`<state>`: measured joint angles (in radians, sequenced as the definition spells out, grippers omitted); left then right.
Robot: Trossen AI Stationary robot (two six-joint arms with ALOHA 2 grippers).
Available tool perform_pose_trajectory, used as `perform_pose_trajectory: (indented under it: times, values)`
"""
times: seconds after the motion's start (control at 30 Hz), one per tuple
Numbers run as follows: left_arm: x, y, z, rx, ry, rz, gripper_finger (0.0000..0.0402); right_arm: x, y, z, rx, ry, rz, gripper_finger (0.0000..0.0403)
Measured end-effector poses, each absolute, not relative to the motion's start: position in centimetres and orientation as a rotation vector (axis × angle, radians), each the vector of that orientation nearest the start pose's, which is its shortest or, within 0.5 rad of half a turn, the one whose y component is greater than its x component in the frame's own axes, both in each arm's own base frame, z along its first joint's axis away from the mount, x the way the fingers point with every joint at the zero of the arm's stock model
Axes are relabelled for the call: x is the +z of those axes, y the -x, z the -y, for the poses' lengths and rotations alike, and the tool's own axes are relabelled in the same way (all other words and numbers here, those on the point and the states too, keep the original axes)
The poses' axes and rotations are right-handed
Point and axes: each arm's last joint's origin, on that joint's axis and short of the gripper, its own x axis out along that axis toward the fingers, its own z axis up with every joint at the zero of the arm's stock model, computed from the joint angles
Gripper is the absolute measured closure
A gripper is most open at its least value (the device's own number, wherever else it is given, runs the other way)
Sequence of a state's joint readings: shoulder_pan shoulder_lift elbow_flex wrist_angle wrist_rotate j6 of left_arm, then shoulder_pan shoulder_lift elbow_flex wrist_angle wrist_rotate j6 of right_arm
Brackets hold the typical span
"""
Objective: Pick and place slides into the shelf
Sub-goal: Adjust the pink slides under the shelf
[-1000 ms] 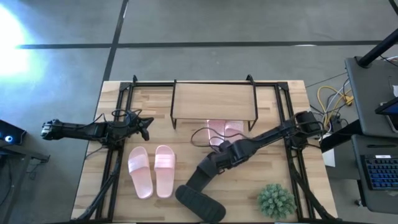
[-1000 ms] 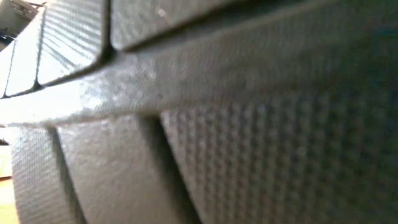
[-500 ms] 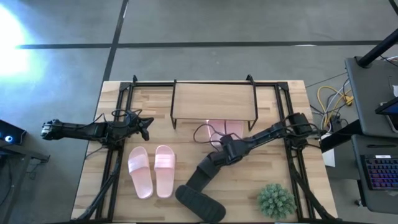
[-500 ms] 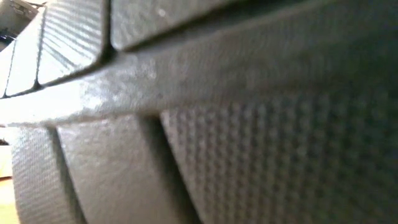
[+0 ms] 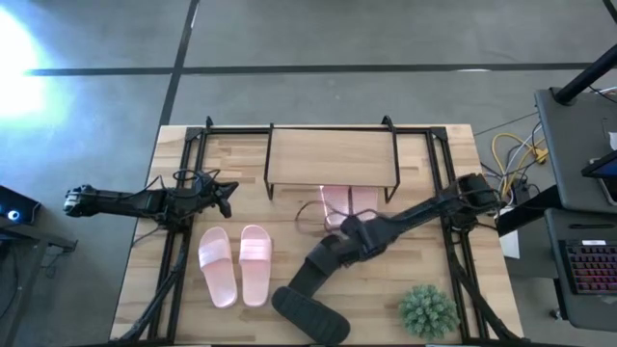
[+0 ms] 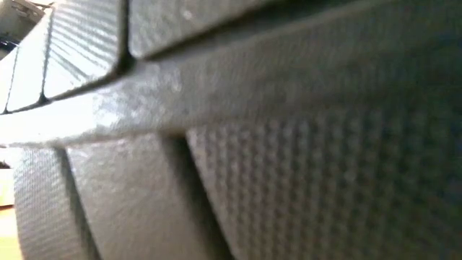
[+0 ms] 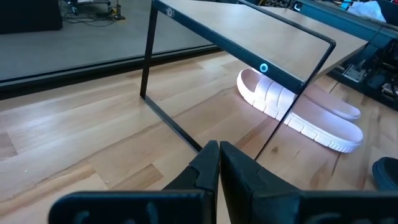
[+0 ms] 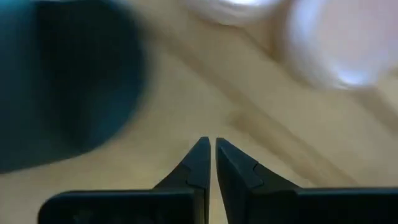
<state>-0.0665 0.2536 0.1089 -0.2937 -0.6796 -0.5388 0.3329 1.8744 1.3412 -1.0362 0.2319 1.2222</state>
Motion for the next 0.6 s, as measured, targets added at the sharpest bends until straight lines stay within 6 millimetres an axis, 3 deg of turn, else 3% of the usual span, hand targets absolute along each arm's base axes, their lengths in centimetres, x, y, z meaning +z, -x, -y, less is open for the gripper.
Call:
perform_pose_trajectory:
  times: [0.1, 0.23, 0.43, 0.6]
  values:
    - [15.5, -9.8, -1.2, 0.695, 0.352, -0.241, 0.0402, 19.3, -33.7, -10.7, -0.65, -0.569, -1.19, 0.0385]
    - [15.6, -9.8, -1.2, 0.694, 0.353, -0.239, 0.0402, 19.4, -36.2, -9.4, -0.505, -0.578, -1.074, 0.0385]
    - [15.5, -9.8, -1.2, 0.694, 0.352, -0.24, 0.0402, 18.9, -38.4, -5.8, -0.545, -0.485, -0.978, 0.0385]
    - [15.5, -9.8, -1.2, 0.694, 0.353, -0.24, 0.0402, 18.3, -39.6, -3.5, -0.555, -0.434, -1.0, 0.0385]
